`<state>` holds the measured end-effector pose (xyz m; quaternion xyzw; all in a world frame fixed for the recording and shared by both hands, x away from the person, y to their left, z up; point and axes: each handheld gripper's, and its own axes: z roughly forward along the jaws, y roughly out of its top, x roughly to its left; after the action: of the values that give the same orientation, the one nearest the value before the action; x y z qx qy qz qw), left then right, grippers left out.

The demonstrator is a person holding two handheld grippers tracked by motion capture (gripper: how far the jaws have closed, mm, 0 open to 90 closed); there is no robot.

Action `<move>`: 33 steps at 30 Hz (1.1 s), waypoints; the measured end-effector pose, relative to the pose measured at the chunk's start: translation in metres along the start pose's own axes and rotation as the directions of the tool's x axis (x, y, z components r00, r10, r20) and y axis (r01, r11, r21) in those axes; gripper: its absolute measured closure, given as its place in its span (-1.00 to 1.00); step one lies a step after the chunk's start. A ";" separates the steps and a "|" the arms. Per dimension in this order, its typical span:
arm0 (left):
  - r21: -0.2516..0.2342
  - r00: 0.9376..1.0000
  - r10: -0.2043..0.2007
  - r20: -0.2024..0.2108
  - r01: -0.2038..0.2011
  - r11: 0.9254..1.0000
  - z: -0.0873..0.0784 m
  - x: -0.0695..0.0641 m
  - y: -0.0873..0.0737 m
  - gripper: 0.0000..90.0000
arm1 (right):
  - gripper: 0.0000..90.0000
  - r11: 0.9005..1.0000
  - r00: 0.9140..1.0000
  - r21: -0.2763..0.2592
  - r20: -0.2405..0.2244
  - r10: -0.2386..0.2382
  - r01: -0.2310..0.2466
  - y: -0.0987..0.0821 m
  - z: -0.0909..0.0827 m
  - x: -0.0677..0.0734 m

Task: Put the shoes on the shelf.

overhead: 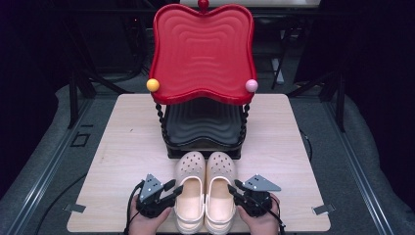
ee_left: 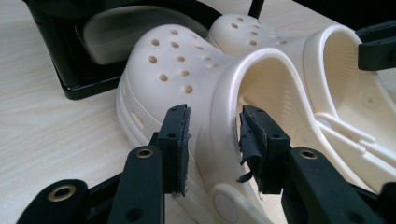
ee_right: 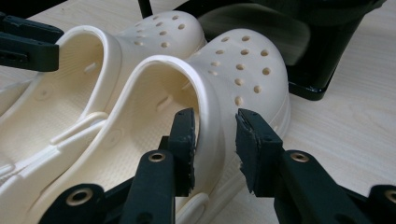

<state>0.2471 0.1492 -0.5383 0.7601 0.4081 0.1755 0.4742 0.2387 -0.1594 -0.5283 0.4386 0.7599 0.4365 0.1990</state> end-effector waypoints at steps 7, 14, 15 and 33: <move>-0.003 1.000 0.012 -0.002 -0.012 1.000 0.003 -0.001 0.006 0.37 | 0.45 1.000 0.999 -0.003 0.035 -0.022 0.022 0.004 0.003 0.001; 0.007 0.999 0.044 -0.019 -0.044 0.999 0.017 -0.006 0.011 0.30 | 0.37 0.996 0.995 0.018 0.057 -0.086 0.085 0.005 0.017 0.006; 0.002 0.999 0.041 -0.023 -0.041 0.999 0.018 -0.006 0.011 0.30 | 0.36 0.996 0.995 0.023 0.053 -0.085 0.084 0.005 0.018 0.006; 0.007 0.993 0.089 -0.074 -0.089 0.996 0.022 -0.011 0.012 0.46 | 0.57 0.991 0.984 0.030 0.113 -0.134 0.132 0.010 0.024 0.012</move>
<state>0.2601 0.1252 -0.5370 0.7714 0.3914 0.2239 0.4490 0.2540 -0.1354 -0.5322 0.4135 0.7797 0.3876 0.2662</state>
